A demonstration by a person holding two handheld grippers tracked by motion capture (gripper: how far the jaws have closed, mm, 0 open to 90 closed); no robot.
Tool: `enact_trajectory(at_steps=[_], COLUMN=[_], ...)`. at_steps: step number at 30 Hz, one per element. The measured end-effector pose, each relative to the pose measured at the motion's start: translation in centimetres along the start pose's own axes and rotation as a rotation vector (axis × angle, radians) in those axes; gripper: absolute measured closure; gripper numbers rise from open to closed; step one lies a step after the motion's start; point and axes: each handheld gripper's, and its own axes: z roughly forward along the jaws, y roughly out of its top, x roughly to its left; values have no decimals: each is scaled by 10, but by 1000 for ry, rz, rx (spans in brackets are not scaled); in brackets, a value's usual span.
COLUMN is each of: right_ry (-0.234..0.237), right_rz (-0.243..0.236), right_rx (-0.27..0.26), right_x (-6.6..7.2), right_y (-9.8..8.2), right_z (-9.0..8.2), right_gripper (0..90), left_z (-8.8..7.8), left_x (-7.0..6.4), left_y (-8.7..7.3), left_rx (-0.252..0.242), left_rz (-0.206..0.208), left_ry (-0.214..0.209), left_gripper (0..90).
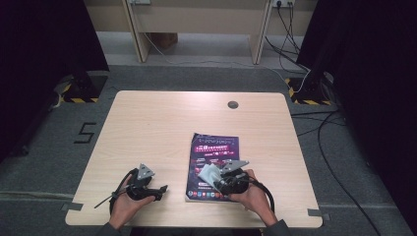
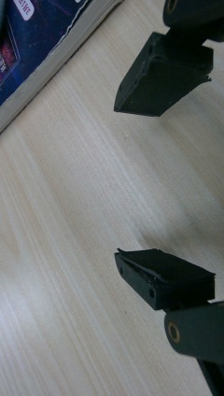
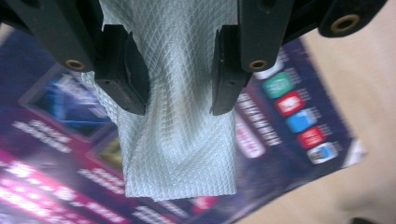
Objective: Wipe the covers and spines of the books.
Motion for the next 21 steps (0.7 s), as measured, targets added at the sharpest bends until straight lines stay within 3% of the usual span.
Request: enact_trajectory(at_steps=[5, 10, 14, 18, 21], right_ry=[90, 94, 42, -37, -37], right_rz=[-84, -81, -50, 16, 34], right_rx=[0, -3, -4, -1, -9], right_x=[21, 21, 7, -11, -17], right_y=[-1, -4, -8, -18, -27], right_z=[1, 0, -6, -17, -24], right_gripper=[565, 572, 571, 570, 570], left_z=[0, 0, 1, -1, 0], left_x=[-1, -1, -1, -7, -13], left_y=[0, 0, 1, 2, 3], left_rx=[0, -1, -7, -42, -67], left_rz=[4, 3, 5, 6, -20], left_ry=[-1, -4, -16, -36, -83], left_gripper=[225, 225, 225, 225, 225])
